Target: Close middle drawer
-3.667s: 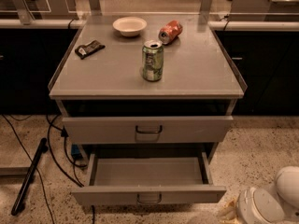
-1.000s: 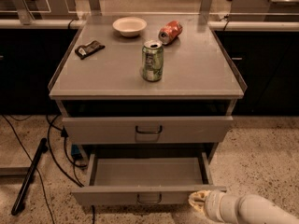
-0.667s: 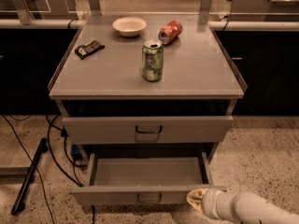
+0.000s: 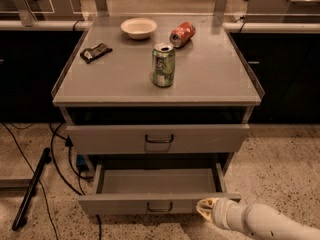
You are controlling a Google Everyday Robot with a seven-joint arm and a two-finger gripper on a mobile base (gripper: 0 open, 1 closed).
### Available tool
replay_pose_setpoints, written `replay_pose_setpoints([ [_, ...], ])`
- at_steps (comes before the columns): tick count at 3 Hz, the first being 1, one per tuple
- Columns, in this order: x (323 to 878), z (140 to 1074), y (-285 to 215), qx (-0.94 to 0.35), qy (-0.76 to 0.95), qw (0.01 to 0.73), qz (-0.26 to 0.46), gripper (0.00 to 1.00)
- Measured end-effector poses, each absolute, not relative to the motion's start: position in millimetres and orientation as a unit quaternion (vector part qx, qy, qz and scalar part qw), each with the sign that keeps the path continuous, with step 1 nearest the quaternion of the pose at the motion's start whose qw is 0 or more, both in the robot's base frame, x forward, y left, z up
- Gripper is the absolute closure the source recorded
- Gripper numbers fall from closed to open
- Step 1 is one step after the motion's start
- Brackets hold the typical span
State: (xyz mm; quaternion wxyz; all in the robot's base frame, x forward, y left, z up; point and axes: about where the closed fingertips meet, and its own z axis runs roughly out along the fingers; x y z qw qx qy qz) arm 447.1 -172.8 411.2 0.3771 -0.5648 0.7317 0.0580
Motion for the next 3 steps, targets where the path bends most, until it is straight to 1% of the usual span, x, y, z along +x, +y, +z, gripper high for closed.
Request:
replay_pose_setpoints([
  [3, 500, 403, -158, -0.541, 0.722, 0.427, 0.065, 1.00],
])
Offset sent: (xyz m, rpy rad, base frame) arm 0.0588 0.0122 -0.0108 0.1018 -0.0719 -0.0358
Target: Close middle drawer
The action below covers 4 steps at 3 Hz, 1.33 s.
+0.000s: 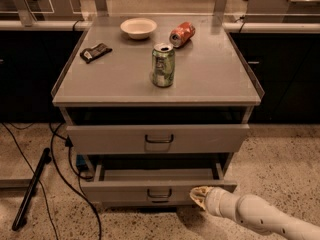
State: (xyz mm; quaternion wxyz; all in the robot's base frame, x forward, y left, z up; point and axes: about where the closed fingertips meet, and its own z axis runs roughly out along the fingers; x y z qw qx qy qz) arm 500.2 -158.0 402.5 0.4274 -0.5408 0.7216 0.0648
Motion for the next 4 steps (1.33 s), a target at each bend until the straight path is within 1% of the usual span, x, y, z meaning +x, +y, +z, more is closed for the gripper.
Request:
replay_pose_setpoints([
  [4, 577, 407, -149, -0.512, 0.720, 0.467, 0.039, 1.00],
])
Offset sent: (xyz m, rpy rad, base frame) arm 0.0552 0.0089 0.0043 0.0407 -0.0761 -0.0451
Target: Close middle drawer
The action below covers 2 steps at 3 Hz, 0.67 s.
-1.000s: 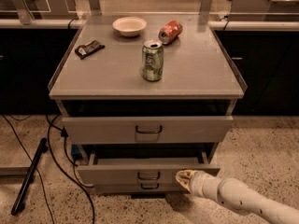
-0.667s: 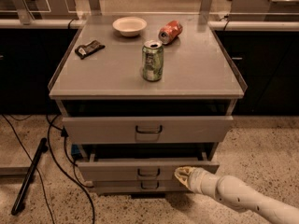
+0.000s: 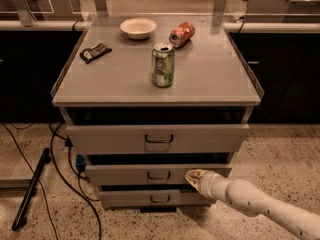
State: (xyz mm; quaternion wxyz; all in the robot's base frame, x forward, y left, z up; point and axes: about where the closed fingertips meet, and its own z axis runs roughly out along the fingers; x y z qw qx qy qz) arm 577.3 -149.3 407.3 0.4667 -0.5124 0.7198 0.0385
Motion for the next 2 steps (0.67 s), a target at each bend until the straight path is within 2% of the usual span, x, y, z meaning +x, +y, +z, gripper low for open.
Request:
replay_pose_setpoints([
  [2, 587.3, 408.0, -148.7, -0.510, 0.721, 0.468, 0.033, 1.00],
])
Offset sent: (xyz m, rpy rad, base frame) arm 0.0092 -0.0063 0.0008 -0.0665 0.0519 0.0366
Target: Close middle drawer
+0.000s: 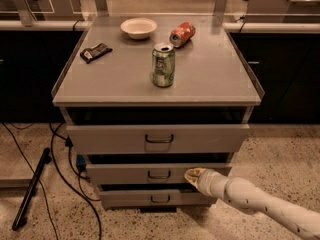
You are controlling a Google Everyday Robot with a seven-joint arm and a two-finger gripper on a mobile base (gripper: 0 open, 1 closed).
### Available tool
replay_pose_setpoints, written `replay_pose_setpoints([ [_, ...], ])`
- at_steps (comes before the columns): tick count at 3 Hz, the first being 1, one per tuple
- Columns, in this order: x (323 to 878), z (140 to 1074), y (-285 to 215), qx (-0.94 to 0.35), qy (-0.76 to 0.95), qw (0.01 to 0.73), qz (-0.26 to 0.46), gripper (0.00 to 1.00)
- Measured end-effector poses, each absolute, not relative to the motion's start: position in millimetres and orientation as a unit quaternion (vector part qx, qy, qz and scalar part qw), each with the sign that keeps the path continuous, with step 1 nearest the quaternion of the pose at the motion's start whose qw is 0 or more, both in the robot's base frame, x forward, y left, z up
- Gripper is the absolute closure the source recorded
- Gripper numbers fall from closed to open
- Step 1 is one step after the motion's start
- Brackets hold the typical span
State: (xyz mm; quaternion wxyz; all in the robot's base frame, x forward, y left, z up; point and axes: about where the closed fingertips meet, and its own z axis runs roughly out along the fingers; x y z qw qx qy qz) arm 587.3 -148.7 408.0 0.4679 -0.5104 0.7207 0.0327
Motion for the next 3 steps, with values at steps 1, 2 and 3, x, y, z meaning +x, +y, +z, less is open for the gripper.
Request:
replay_pose_setpoints([
  [1, 566, 411, -150, -0.532, 0.719, 0.443, 0.058, 1.00],
  [2, 494, 424, -156, -0.567, 0.715, 0.387, 0.129, 1.00],
  [3, 437, 432, -156, -0.588, 0.710, 0.338, 0.191, 1.00],
])
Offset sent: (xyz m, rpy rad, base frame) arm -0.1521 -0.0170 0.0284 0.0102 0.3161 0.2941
